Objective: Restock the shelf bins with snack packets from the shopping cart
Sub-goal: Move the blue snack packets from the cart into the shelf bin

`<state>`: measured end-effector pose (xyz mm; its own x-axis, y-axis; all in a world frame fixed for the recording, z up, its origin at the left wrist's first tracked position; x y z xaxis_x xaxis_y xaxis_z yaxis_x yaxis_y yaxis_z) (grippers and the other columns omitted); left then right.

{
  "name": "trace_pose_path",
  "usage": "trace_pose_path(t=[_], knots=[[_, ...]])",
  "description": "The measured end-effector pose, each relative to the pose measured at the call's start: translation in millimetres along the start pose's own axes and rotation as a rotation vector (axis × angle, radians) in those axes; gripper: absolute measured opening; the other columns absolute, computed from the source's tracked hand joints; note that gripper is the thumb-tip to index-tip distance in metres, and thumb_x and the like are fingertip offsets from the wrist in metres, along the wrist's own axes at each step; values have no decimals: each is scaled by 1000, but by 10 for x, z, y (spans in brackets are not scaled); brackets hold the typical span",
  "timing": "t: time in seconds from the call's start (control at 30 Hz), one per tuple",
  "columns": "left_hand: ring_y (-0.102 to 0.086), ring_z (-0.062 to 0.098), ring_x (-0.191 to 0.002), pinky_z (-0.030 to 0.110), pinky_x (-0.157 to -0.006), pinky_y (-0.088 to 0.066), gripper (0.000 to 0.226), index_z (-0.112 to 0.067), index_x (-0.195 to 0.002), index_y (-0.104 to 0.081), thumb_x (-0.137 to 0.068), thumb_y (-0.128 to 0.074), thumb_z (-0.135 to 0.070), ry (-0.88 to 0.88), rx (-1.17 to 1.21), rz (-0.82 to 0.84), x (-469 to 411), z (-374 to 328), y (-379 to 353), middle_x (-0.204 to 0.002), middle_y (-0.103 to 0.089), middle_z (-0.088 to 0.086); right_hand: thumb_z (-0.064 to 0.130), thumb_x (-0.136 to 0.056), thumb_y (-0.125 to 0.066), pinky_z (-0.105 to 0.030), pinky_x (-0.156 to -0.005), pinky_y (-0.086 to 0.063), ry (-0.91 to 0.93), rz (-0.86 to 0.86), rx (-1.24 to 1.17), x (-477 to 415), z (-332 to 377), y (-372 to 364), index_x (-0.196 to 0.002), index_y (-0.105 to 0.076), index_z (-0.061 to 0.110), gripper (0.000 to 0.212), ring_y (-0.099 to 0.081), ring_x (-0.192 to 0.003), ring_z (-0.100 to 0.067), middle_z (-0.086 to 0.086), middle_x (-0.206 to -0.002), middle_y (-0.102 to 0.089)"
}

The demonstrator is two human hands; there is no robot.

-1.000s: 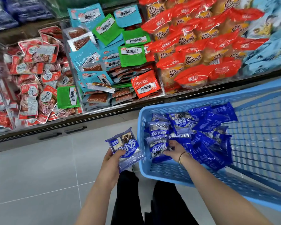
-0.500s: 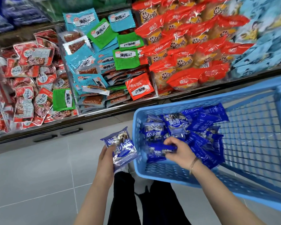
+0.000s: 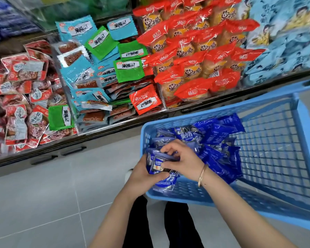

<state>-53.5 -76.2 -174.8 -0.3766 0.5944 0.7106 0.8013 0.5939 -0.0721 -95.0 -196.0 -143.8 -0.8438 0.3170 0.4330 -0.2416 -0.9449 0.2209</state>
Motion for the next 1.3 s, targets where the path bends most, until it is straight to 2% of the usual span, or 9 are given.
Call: trace_pose_path(t=[0.1, 0.23, 0.37, 0.47, 0.63, 0.77, 0.93, 1.03, 1.3], knots=[[-68, 23, -100, 41, -89, -55, 59, -13, -122, -52, -71, -81, -4, 14, 3, -46, -38, 73, 157, -111, -70, 8, 8, -75, -75, -12, -77, -48, -132, -230, -301, -57, -307, 146, -91, -62, 19, 24, -58, -86, -6, 4, -93, -62], [-71, 15, -91, 23, -71, -56, 44, -17, -119, -56, -80, -74, -8, 38, 109, -145, -22, 187, 414, -101, -74, -1, 22, -87, -64, -33, -84, -52, -691, -706, -715, 103, -1338, 448, -89, -62, 10, 12, -62, -90, -20, -7, -96, -62], [-71, 20, -93, 33, -82, -57, 37, -20, -116, -58, -82, -71, -10, 57, 181, -186, -1, 278, 506, -101, -75, 0, 30, -91, -58, -34, -88, -50, -973, -683, -793, 21, -1891, 326, -125, -52, 4, 43, -55, -116, -26, -14, -126, -56], [-72, 16, -90, 24, -73, -57, 35, -22, -112, -58, -82, -72, -11, 60, 212, -207, -5, 305, 506, -98, -75, -3, 28, -92, -58, -32, -85, -53, -1008, -675, -812, -176, -1934, 300, -119, -56, 9, 34, -60, -81, -21, -11, -100, -61], [-72, 17, -89, 27, -72, -57, 34, -23, -110, -59, -81, -72, -11, 85, 258, -221, -13, 343, 515, -97, -75, -2, 23, -90, -60, -14, -32, -44, -1025, -660, -830, -204, -1887, 306, -109, -57, 14, 21, -47, -60, -10, -3, -75, -50], [-72, 17, -88, 27, -71, -57, 35, -24, -110, -59, -80, -74, -14, 97, 256, -222, -12, 333, 512, -96, -75, -4, 15, -91, -58, -15, -37, -48, -929, -565, -1027, -66, -1674, 303, -78, -57, 8, 14, -46, -60, -10, -5, -71, -50], [-73, 19, -85, 28, -69, -58, 35, -21, -108, -60, -78, -76, -15, 116, 288, -259, -34, 313, 509, -95, -76, 0, 9, -89, -56, -17, -58, -44, -752, -378, -1166, 292, -1188, 214, -81, -55, 11, 8, -52, -49, -6, -1, -60, -63], [-73, 22, -86, 35, -76, -57, 32, -16, -108, -61, -79, -75, -15, 128, 319, -311, -43, 309, 500, -97, -75, 6, 3, -75, -62, -20, -52, -51, -606, -289, -1234, 423, -831, 21, -75, -47, 17, 20, -57, -49, -8, -2, -62, -58], [-72, 24, -87, 38, -79, -58, 34, -12, -110, -60, -80, -74, -18, 136, 270, -356, -67, 257, 488, -99, -74, 9, -4, -72, -73, -34, -63, -54, -641, -351, -790, 532, -691, -304, -89, -45, 19, 40, -59, -68, -18, -5, -92, -48]])
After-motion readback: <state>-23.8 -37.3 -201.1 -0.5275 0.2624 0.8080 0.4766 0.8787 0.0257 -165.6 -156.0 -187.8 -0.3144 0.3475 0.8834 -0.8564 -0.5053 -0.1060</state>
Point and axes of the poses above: each hand's wrist, its own x-axis away from the middle knuckle, its own y-axis out of the back of the hand, z = x × y, the point moved 9 cm from there along -x, towards the middle knuckle
